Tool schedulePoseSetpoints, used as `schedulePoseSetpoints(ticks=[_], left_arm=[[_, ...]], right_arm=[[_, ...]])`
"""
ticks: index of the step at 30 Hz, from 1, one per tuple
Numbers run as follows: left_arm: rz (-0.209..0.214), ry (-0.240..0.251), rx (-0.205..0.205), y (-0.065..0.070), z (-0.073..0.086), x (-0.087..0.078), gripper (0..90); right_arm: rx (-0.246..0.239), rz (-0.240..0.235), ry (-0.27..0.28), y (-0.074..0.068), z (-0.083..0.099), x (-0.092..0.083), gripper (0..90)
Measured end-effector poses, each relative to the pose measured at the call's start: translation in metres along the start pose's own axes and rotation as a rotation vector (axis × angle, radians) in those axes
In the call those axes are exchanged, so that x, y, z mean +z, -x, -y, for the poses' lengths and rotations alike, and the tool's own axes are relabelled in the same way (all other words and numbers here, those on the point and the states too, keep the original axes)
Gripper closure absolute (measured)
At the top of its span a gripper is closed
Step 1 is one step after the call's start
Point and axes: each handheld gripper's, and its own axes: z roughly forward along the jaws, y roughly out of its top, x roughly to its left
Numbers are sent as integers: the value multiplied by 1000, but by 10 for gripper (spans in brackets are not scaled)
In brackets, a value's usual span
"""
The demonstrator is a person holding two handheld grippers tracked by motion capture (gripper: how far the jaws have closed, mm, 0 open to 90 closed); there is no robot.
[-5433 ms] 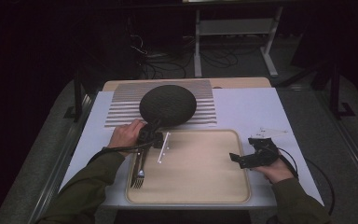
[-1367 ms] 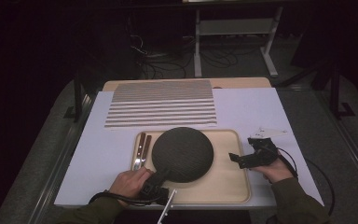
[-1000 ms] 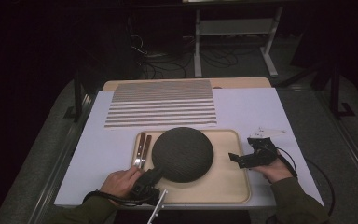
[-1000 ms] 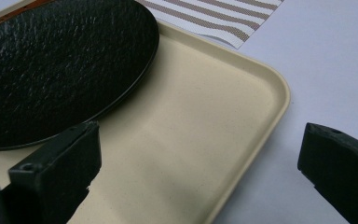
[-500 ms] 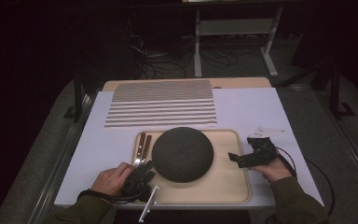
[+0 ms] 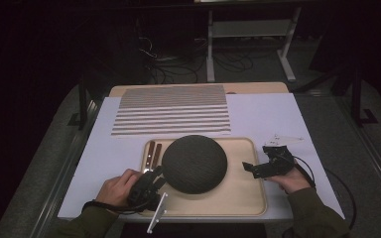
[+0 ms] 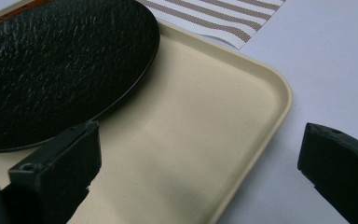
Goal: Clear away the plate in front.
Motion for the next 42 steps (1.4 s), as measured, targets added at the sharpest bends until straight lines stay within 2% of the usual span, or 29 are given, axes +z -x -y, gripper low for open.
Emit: schedulePoseSetpoints(ticks=[3, 13, 18, 24, 29, 37, 39, 42], left_arm=[[-3, 2, -27, -4, 0, 3, 478], [-1, -30, -64, -14, 6, 17, 359], [-16, -49, -82, -21, 11, 26, 289], [-34, -67, -104, -28, 17, 34, 247], [-20, -93, -124, -31, 23, 43, 169], [-48, -115, -151, -36, 28, 47, 105], [-67, -140, -175, -39, 32, 50, 43], [-64, -156, -190, -40, 35, 52, 14]], right_arm=[[0, 0, -1, 0, 0, 0, 0], [0, -2, -1, 0, 0, 0, 0], [-2, -4, 0, 0, 0, 0, 0], [-3, -5, 1, 0, 0, 0, 0], [-5, -5, 3, 0, 0, 0, 0], [-11, -9, 4, 0, 0, 0, 0], [-9, -9, 2, -1, 0, 0, 0], [-9, -10, 2, -1, 0, 0, 0]])
